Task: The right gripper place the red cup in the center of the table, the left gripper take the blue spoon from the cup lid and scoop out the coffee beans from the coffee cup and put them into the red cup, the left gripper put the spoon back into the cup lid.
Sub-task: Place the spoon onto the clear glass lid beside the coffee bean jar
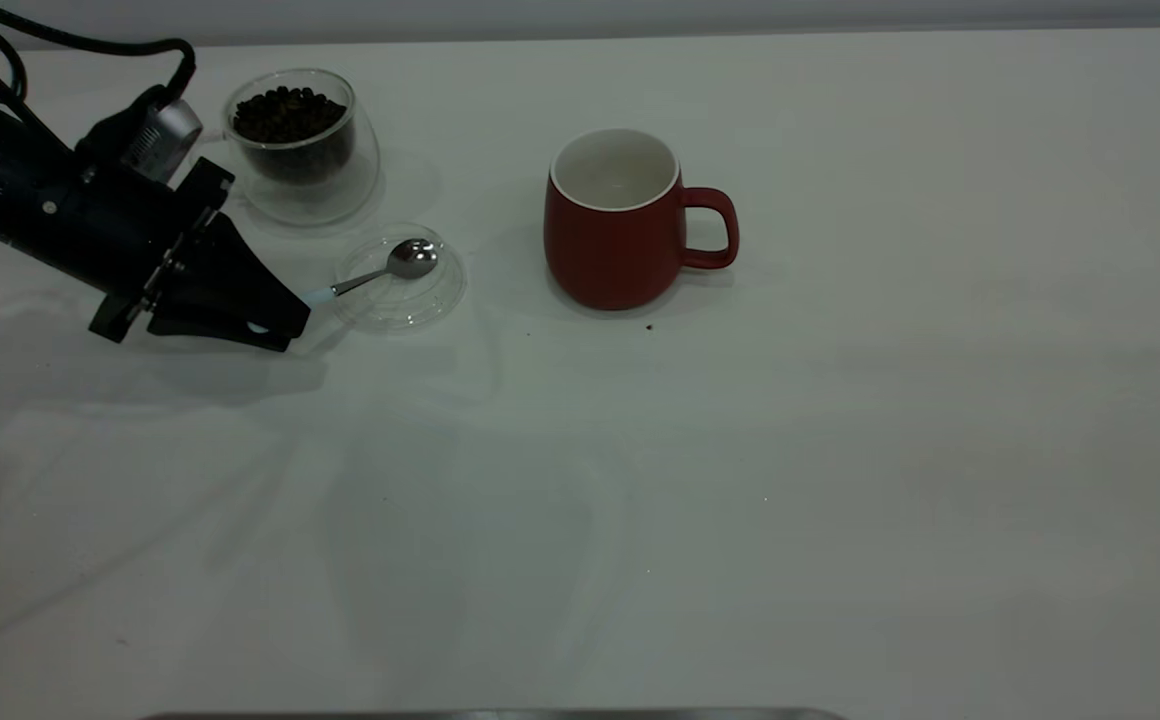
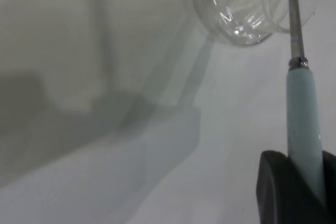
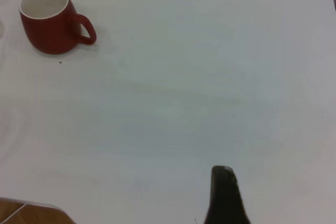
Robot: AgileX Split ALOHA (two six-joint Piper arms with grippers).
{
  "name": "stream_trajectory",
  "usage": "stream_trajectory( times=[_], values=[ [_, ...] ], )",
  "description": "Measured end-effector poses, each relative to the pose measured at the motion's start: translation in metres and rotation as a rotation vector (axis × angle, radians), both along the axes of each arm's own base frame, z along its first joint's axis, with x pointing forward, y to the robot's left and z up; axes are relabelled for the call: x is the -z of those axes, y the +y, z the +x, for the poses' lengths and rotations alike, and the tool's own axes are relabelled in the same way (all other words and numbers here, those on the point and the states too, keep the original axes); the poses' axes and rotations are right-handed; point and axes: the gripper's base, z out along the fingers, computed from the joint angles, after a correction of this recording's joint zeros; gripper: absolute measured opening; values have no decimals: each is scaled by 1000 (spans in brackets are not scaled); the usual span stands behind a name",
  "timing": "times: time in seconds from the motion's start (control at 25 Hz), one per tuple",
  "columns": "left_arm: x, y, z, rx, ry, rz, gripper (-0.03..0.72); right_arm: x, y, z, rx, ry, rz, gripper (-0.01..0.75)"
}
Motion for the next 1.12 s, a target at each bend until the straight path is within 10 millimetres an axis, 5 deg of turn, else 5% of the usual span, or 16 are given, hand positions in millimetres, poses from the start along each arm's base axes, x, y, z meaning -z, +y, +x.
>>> stream_trajectory(
  times=[0.32, 0.64, 0.96, 1.12],
  values=[
    [0, 0, 0, -3, 2, 2, 145, 0, 0, 0, 0, 0, 0, 550],
    [1, 0, 0, -5, 6, 6, 329, 0, 0, 0, 0, 0, 0, 550],
    [-2, 1, 0, 0, 10, 10, 347, 0, 0, 0, 0, 0, 0, 550],
    [-25, 6, 0, 35, 8, 14, 348, 0, 0, 0, 0, 0, 0, 550]
  ],
)
